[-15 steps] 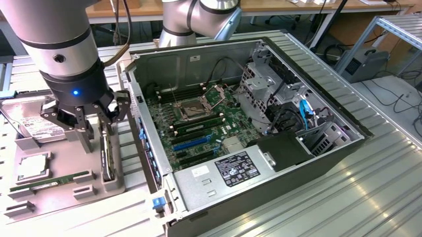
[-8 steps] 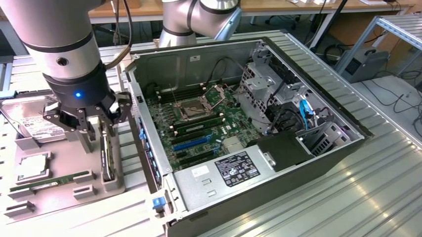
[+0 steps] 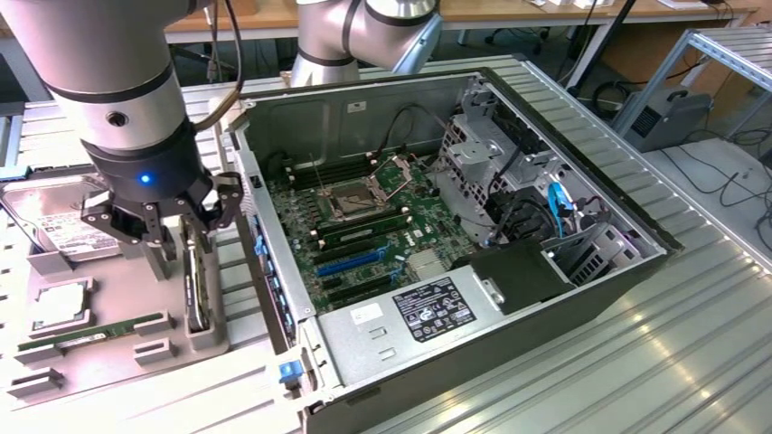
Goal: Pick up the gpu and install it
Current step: 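Pick up the gpu and move the gpu toward the slot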
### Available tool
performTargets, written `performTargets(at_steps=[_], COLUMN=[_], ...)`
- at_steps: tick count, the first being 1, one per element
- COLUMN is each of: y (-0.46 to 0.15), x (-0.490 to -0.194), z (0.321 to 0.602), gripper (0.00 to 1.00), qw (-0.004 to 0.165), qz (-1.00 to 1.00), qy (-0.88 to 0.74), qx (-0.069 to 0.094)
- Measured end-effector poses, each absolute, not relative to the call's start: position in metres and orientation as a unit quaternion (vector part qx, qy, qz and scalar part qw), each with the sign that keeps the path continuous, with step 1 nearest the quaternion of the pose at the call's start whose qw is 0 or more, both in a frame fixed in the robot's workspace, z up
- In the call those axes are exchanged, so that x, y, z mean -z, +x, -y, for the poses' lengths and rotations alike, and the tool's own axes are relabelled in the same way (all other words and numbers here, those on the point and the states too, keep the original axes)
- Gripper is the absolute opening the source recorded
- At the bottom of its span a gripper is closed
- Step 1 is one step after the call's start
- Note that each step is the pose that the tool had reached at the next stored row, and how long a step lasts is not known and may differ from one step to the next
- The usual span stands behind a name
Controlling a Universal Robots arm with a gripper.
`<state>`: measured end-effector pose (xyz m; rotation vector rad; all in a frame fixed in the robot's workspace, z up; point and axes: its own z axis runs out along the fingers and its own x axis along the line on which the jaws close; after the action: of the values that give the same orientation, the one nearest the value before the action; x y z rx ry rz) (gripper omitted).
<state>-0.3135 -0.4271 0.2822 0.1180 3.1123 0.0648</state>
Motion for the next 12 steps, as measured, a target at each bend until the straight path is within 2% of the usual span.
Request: performTargets(at_steps=[12], y=[-0.3134], x=[-0.2751], z=[0.4274], gripper=[0.42], qw=[0.013], qz=[-0.999], qy=[0.038], qx=[-0.021])
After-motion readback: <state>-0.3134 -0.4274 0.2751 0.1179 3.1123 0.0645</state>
